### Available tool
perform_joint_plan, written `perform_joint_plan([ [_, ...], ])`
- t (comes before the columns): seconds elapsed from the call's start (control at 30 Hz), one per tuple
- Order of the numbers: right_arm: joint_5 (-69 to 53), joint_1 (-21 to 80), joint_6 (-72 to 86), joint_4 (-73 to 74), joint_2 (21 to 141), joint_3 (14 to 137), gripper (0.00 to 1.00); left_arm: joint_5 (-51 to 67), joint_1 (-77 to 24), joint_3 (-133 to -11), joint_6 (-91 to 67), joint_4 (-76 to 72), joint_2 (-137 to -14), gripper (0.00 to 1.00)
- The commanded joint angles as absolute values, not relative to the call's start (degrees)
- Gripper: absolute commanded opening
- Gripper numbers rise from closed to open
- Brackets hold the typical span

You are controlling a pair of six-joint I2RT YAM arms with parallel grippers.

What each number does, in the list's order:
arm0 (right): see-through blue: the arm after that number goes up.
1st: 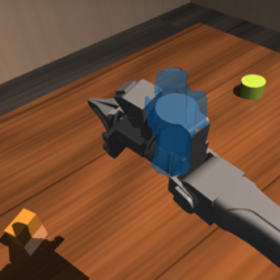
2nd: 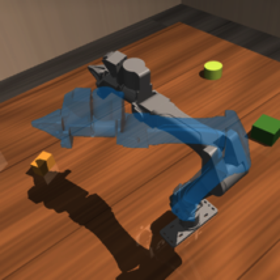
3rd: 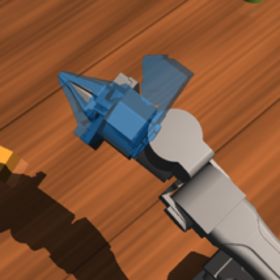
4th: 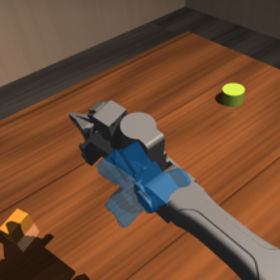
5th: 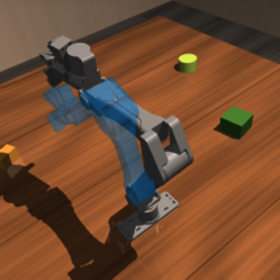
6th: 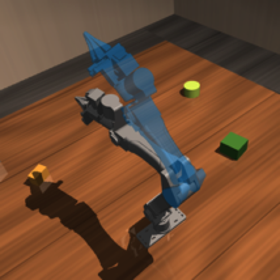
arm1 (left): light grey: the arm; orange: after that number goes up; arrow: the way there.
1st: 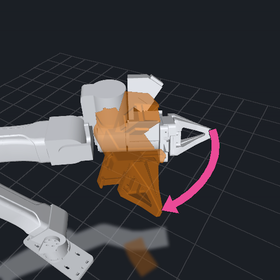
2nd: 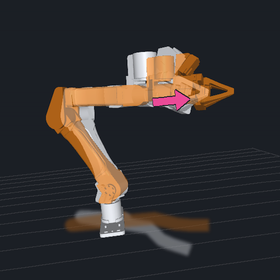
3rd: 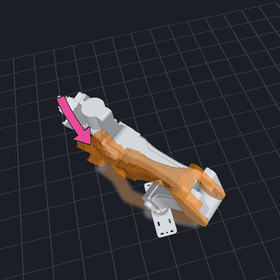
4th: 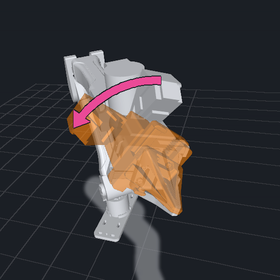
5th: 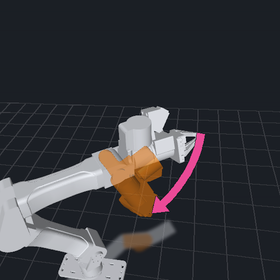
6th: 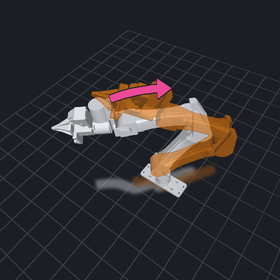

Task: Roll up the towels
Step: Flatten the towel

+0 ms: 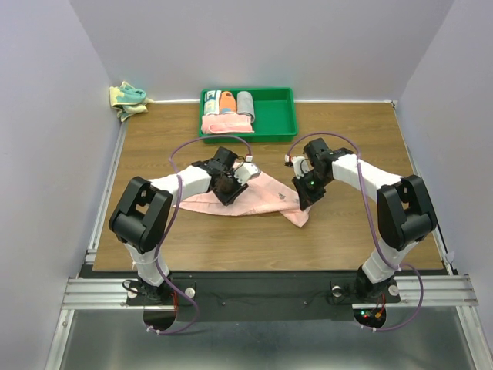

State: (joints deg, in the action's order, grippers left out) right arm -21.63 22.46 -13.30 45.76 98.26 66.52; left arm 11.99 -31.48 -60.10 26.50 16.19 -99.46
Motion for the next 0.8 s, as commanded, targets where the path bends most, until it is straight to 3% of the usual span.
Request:
perform_joint_plan([
  [0.0, -21.9, 22.4, -13.5, 44.8, 96.3, 66.1, 0.01, 12.0, -29.8, -63.3, 26.9, 18.5, -96.6, 0.41],
  [0.27, -21.9, 22.4, -13.6, 44.7, 96.3, 65.9, 0.01, 12.8, -27.5, -65.0, 27.0, 19.0, -97.4, 0.40],
  [0.5, -21.8, 22.4, -13.6, 44.8, 96.4, 66.2, 0.01, 13.9, -26.3, -65.8, 27.3, 19.3, -97.2, 0.00],
  [0.77, -20.4, 22.4, -14.1, 44.9, 94.6, 65.9, 0.00, 13.6, -15.7, -70.9, 29.6, 21.4, -93.3, 0.00],
])
